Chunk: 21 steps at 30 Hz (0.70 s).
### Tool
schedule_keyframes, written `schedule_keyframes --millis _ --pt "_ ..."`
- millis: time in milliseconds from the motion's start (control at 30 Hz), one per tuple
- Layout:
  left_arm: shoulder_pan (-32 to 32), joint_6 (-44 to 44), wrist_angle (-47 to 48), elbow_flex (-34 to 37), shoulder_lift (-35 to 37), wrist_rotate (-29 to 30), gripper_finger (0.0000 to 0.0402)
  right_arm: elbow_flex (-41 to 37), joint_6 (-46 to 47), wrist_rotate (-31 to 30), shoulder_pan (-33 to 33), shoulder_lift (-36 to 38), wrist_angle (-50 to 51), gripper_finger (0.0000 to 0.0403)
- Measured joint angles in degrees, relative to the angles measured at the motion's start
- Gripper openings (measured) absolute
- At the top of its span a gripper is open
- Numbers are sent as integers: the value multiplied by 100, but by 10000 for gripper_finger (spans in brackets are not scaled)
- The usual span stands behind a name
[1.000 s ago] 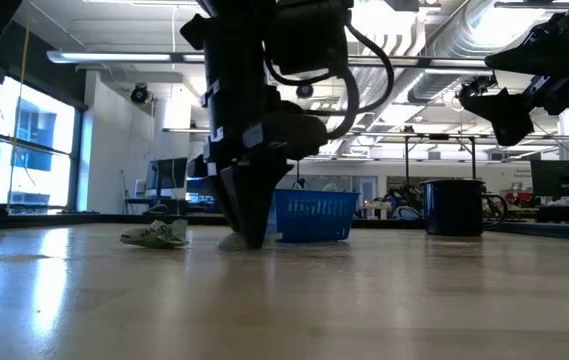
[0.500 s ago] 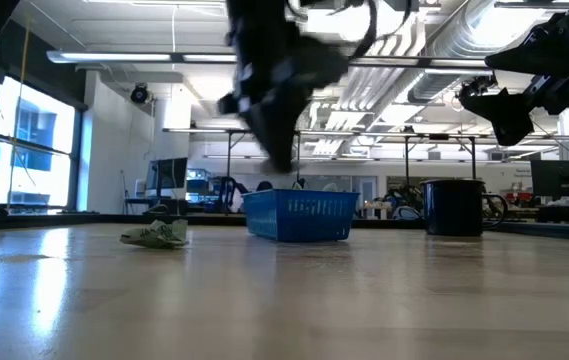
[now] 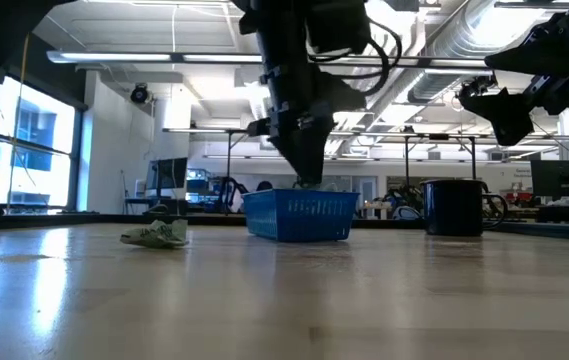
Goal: Pick and place Stevia / Truvia into bins
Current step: Put the stevia packet into the basket, then put the top stevia packet into the basket
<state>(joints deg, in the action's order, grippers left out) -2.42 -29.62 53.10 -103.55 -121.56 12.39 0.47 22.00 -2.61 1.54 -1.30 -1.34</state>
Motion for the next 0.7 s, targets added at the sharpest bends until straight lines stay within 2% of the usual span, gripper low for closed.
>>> schedule_keyframes --millis 100,233,333,400,567,700 --pt "17 -206 204 22 18 -107 167 0 0 0 0 24 2 307" --pt "94 -463 1080 -269 130 -942 227 0 0 0 0 37 2 307" --pt "445 -303 1870 -295 165 -769 250 0 0 0 0 37 4 307" --pt "790 -38 2336 -213 199 -697 254 0 0 0 0 37 4 307" --pt "1651 609 2329 219 356 -808 236 0 0 0 0 36 4 307" --pt "2013 826 2303 689 346 -818 210 0 0 2 0 28 4 307"
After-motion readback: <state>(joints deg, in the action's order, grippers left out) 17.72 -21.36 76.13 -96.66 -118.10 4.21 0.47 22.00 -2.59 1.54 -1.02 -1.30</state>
